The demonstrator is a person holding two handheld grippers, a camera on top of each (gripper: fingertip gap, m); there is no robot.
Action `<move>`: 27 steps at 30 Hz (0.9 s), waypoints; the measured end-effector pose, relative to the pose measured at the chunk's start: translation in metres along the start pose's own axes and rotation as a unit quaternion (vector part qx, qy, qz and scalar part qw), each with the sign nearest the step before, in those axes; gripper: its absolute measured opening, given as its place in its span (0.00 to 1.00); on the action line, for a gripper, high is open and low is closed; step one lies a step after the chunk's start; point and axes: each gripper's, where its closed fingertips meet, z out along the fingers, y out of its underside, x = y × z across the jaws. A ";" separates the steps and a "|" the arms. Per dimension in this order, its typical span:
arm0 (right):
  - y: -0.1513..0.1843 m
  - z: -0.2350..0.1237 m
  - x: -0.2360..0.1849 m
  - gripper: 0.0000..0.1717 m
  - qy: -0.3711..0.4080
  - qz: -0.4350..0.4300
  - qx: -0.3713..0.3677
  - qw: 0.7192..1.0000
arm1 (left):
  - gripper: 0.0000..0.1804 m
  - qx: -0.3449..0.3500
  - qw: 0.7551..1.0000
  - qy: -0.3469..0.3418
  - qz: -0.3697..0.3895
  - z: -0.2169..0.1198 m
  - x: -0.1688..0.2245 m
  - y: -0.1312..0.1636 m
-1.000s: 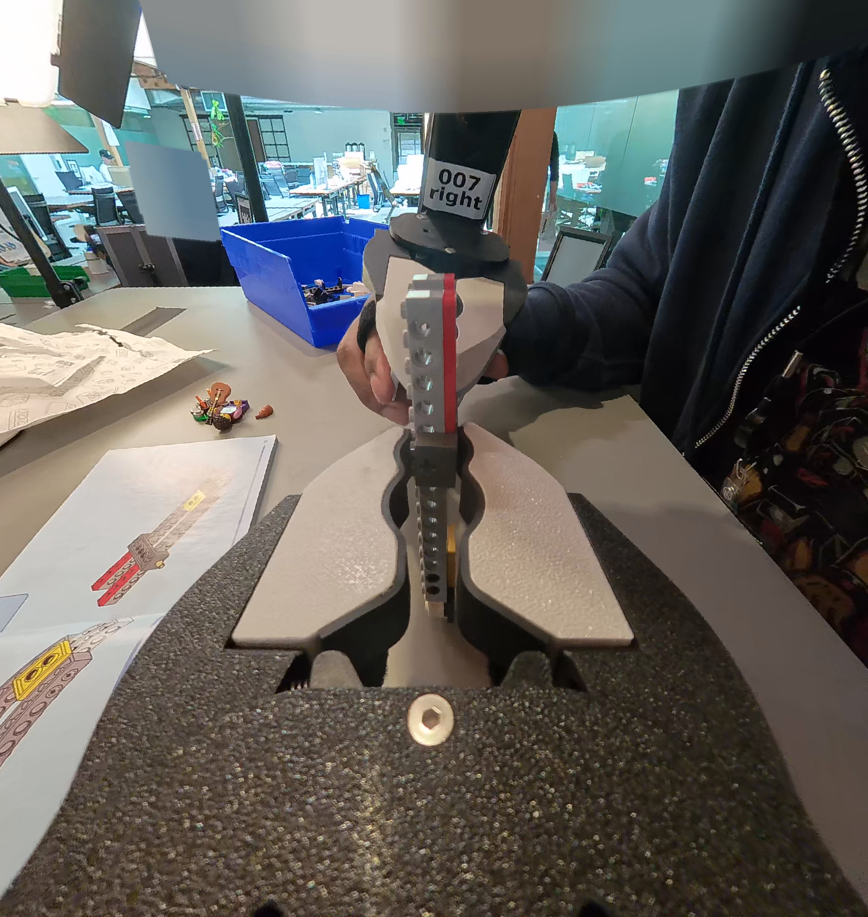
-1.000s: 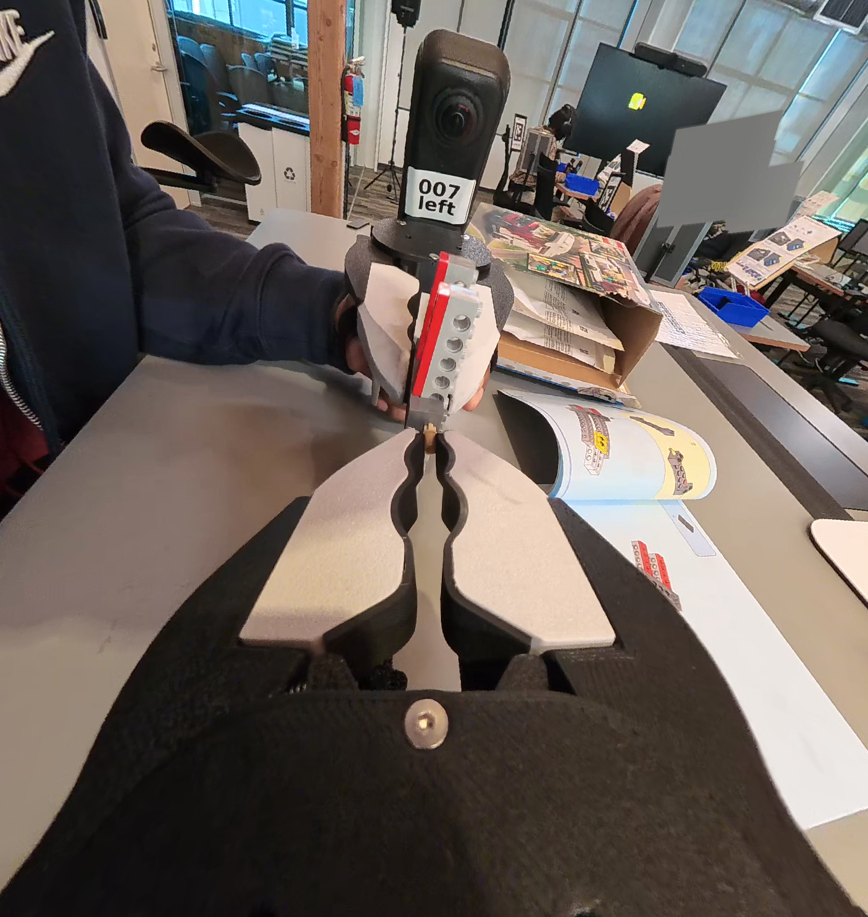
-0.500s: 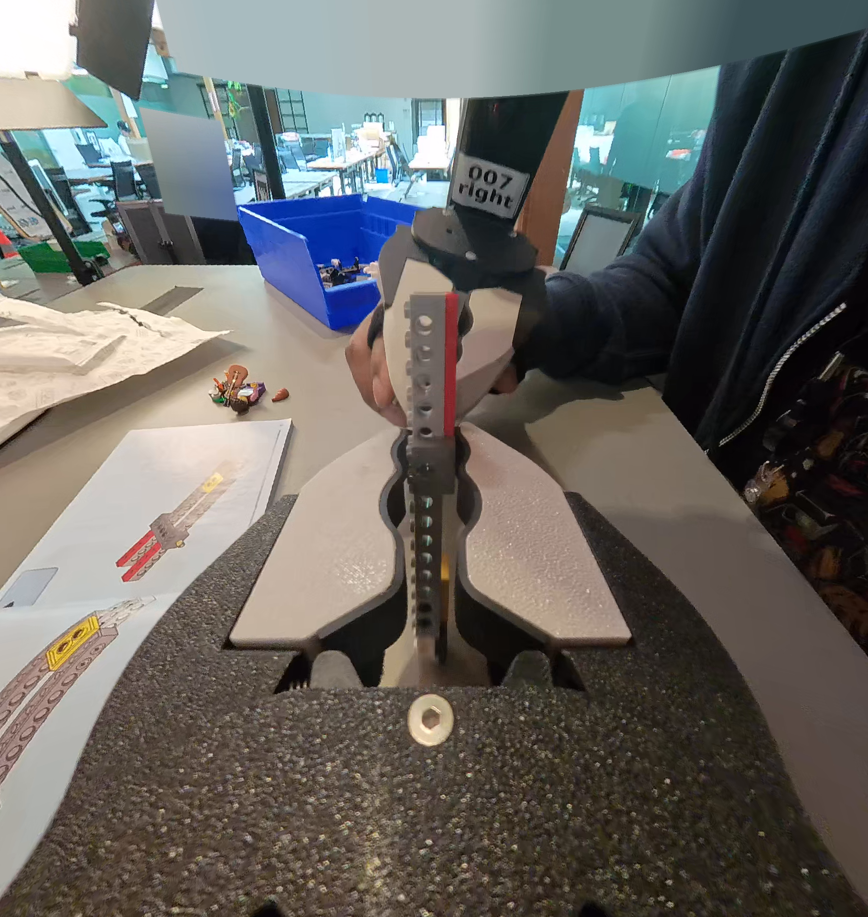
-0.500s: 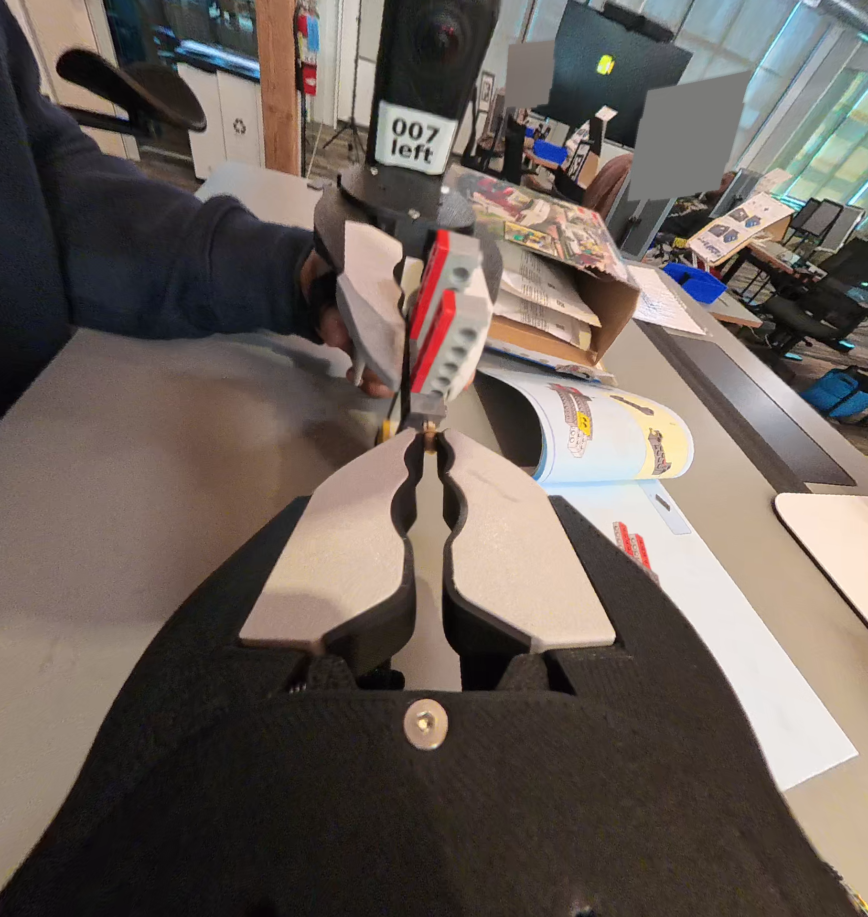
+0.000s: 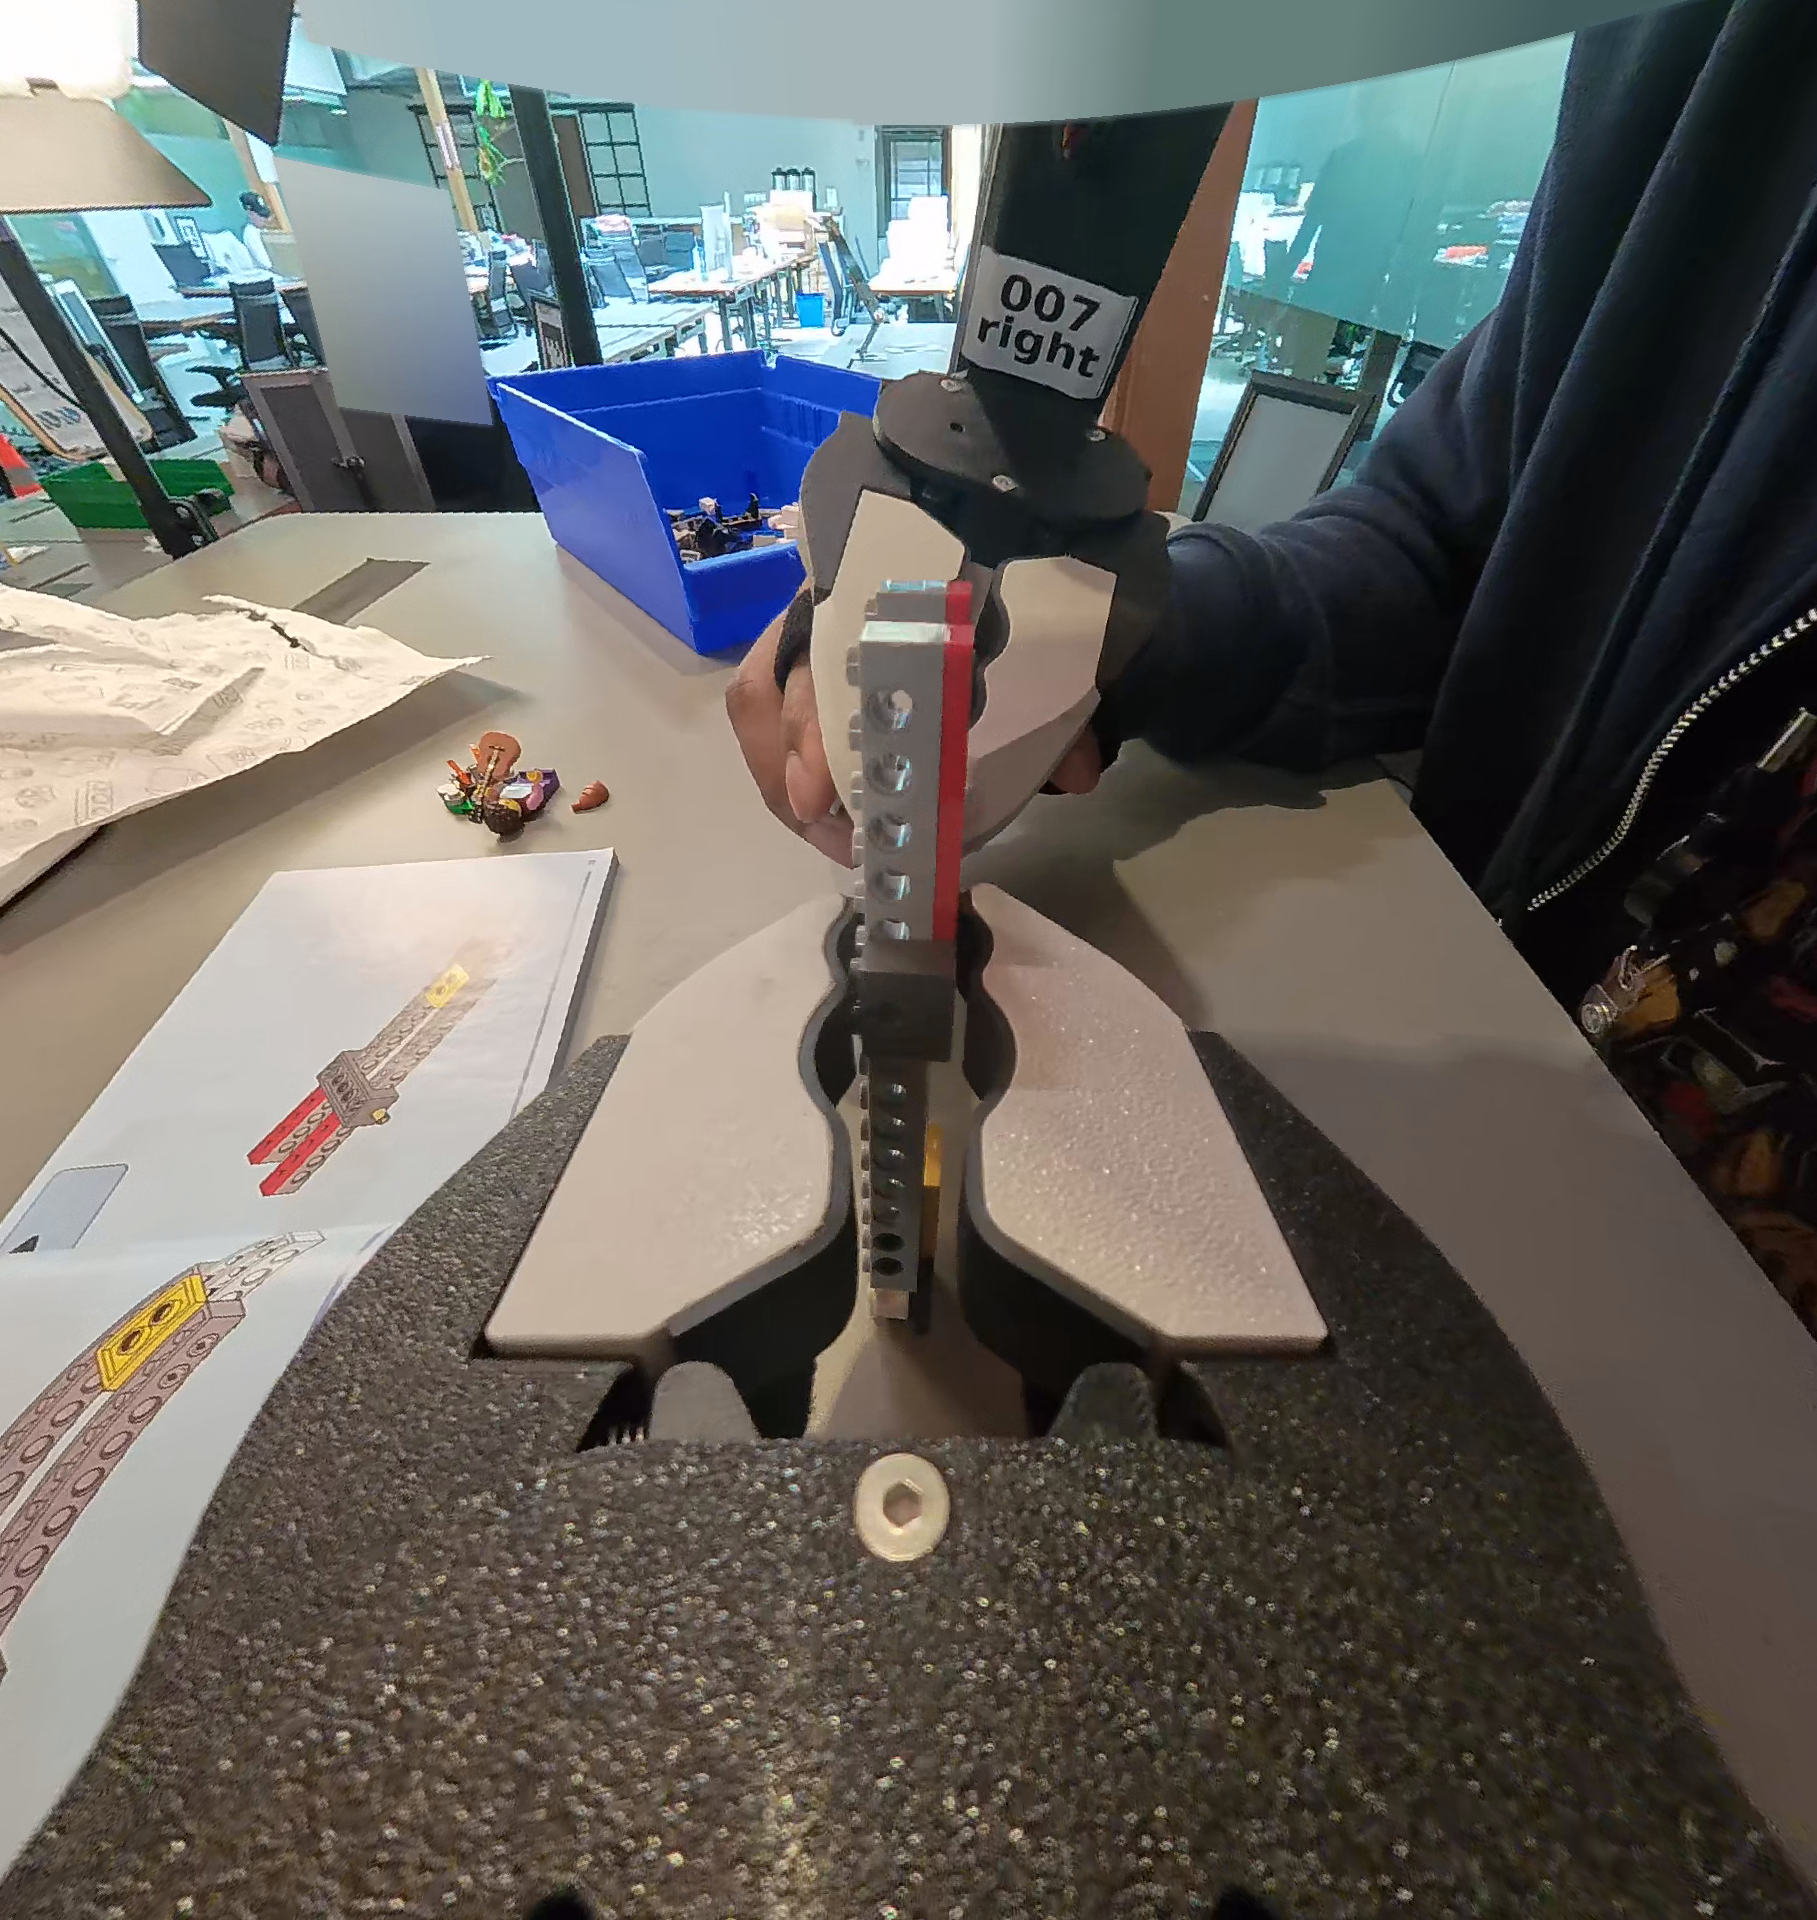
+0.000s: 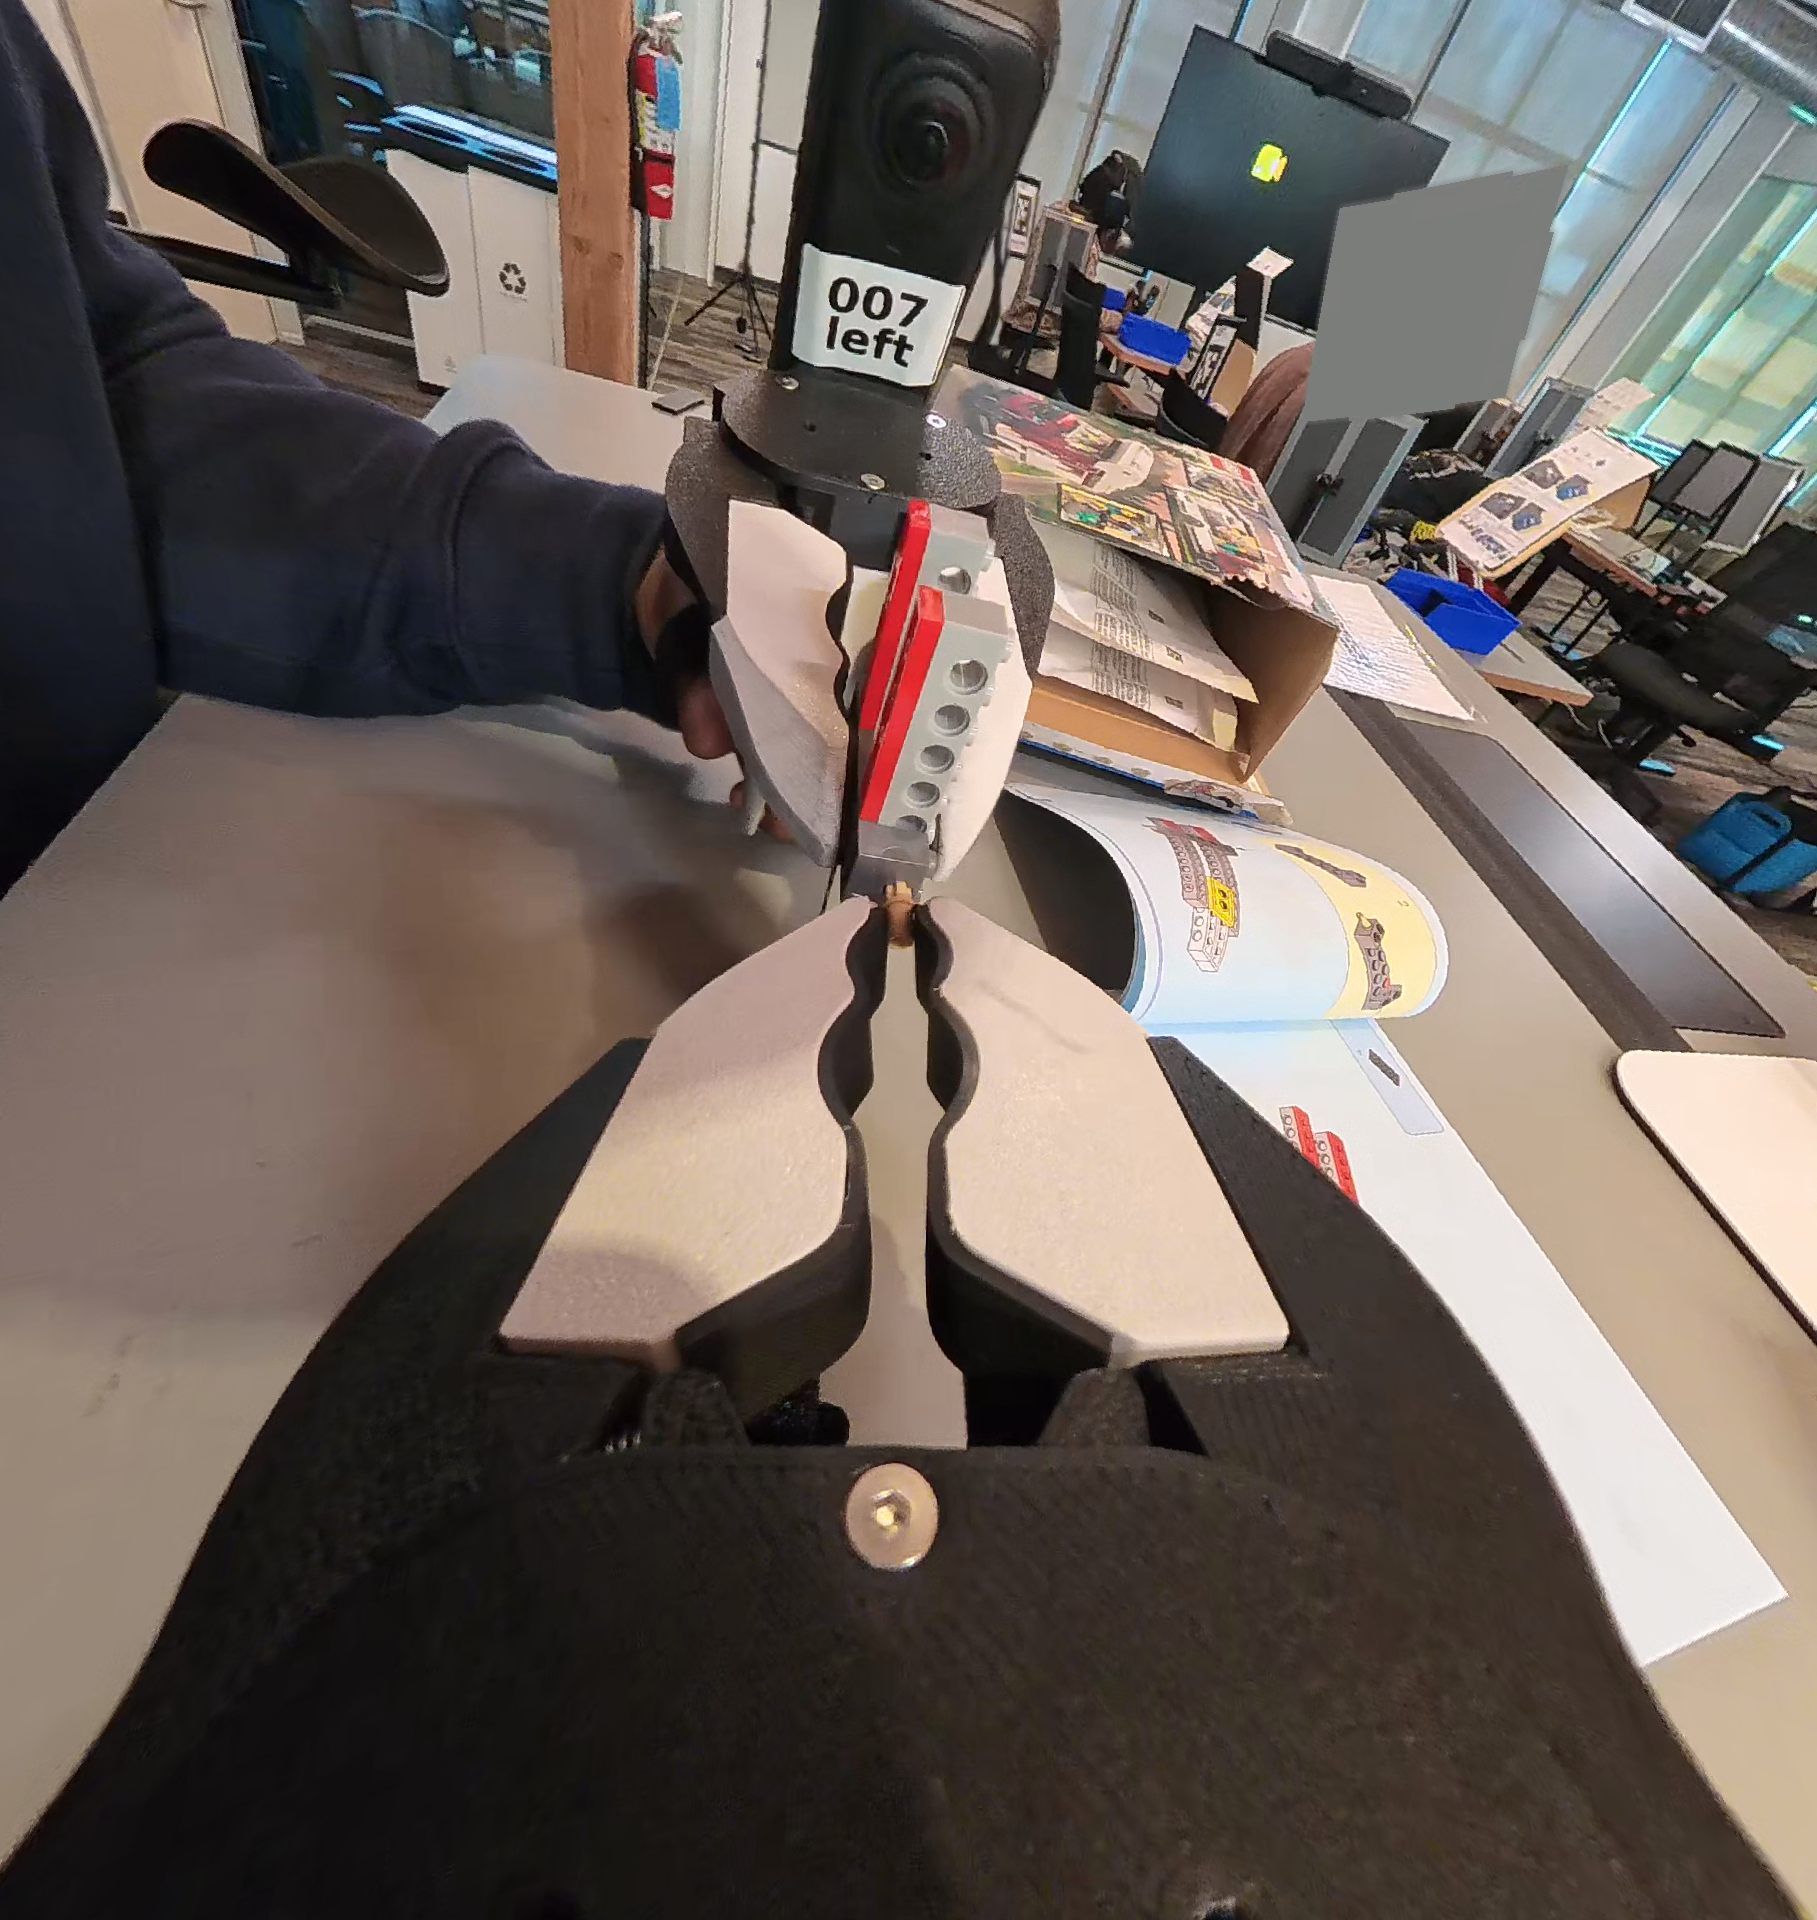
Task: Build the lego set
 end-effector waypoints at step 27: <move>-0.001 -0.004 -0.007 0.02 -0.044 0.015 0.007 0.999 | 0.08 0.010 0.999 0.011 0.030 0.006 0.008 -0.001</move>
